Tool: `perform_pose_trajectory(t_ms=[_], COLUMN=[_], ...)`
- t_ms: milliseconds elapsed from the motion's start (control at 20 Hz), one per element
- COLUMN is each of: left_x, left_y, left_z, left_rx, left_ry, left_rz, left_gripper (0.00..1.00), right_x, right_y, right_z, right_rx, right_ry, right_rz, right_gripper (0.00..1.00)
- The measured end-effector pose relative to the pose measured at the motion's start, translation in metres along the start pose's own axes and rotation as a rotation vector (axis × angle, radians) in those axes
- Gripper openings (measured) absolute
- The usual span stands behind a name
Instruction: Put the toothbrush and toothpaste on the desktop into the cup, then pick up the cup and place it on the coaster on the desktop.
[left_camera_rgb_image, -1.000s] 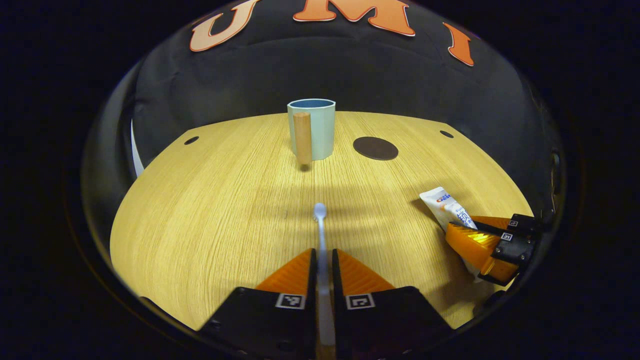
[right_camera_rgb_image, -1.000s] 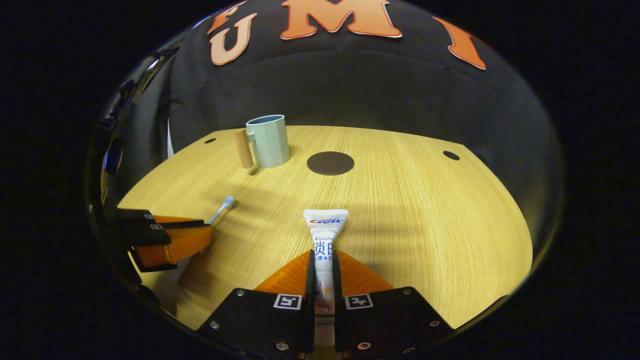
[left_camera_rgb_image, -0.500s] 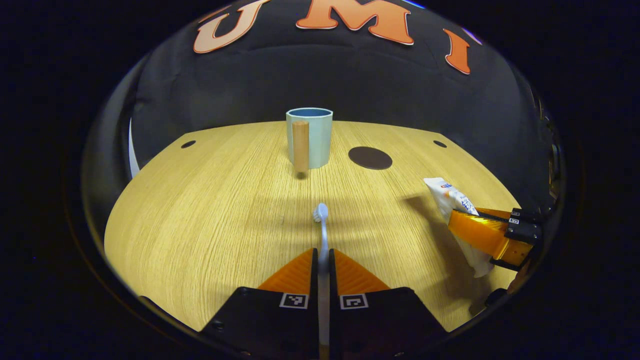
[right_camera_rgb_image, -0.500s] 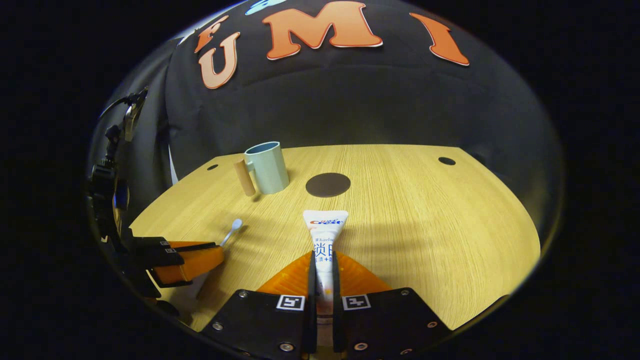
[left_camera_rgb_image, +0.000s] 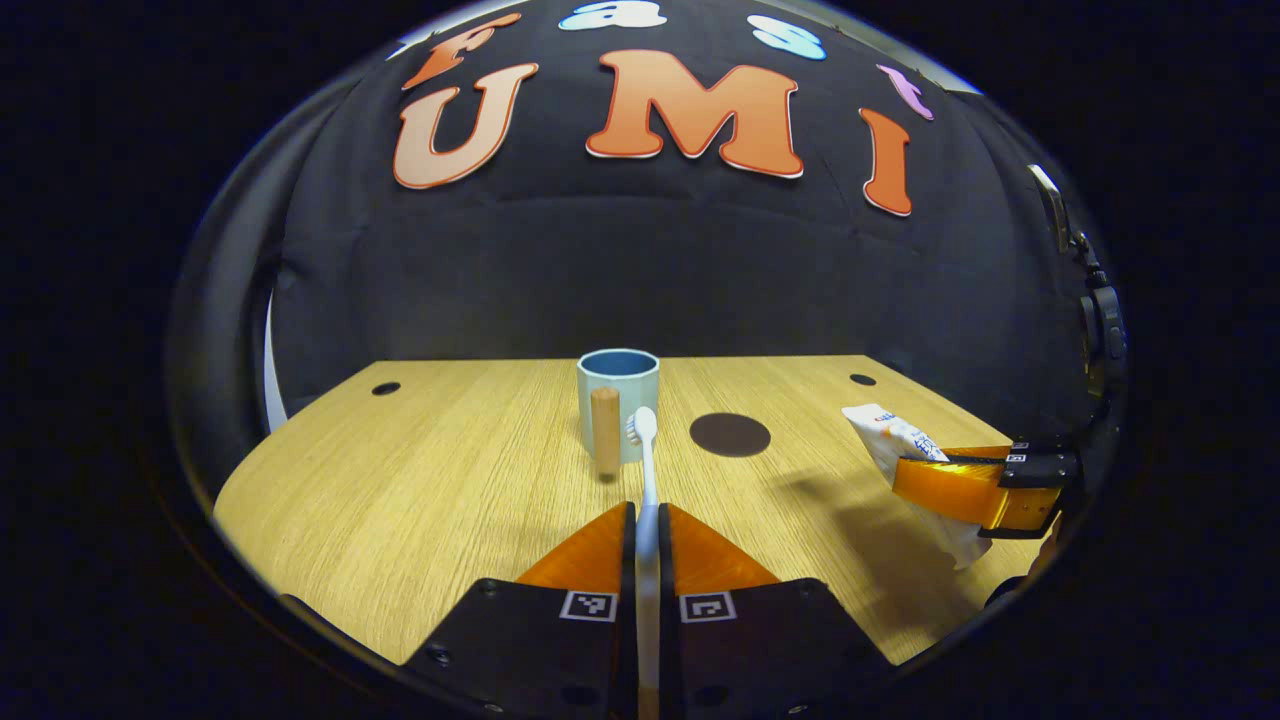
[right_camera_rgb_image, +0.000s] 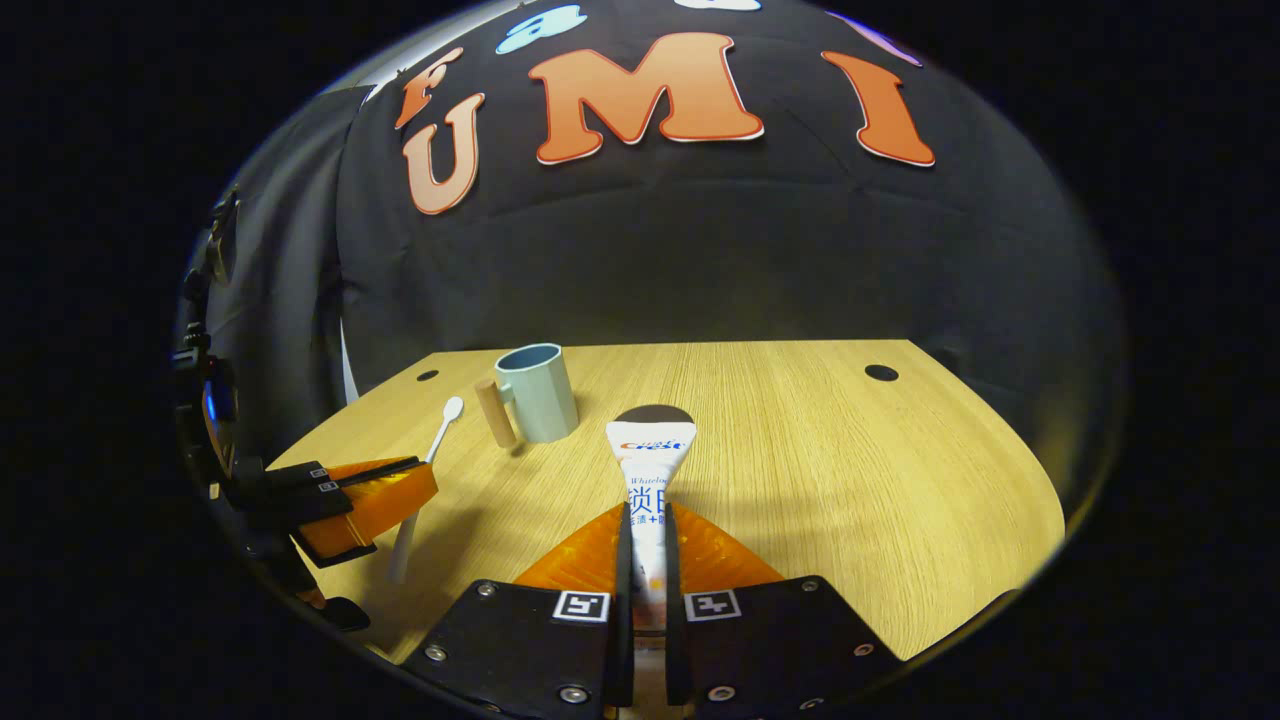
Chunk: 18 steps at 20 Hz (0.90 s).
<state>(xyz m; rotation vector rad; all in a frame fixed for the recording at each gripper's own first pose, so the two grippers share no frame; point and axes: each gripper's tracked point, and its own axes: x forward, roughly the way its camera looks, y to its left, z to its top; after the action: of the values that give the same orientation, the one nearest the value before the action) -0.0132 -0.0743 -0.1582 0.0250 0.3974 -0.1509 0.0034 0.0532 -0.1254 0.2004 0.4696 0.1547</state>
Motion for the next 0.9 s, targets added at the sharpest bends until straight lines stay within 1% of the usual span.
perform_pose_trajectory(t_ms=[150, 350, 550, 650, 900], left_x=[0.009, 0.02, 0.03, 0.035, 0.05], left_y=[0.0, 0.006, 0.013, 0.011, 0.012], left_z=[0.015, 0.034, 0.057, 0.066, 0.093], left_rx=[-0.008, 0.005, -0.015, -0.043, -0.08], left_ry=[-0.051, -0.128, -0.203, -0.225, -0.3], left_rz=[-0.01, 0.005, 0.021, 0.007, -0.014], left_gripper=[0.08, 0.08, 0.08, 0.08, 0.08], right_x=[-0.001, -0.004, -0.006, -0.008, -0.003], right_y=[-0.002, 0.0, 0.001, 0.004, 0.0], right_z=[0.019, 0.047, 0.073, 0.085, 0.109], right_rx=[-0.01, -0.014, -0.022, -0.023, -0.033], right_ry=[-0.04, -0.103, -0.159, -0.184, -0.233], right_rz=[-0.005, -0.003, -0.004, 0.004, -0.006], right_gripper=[0.13, 0.13, 0.13, 0.13, 0.13])
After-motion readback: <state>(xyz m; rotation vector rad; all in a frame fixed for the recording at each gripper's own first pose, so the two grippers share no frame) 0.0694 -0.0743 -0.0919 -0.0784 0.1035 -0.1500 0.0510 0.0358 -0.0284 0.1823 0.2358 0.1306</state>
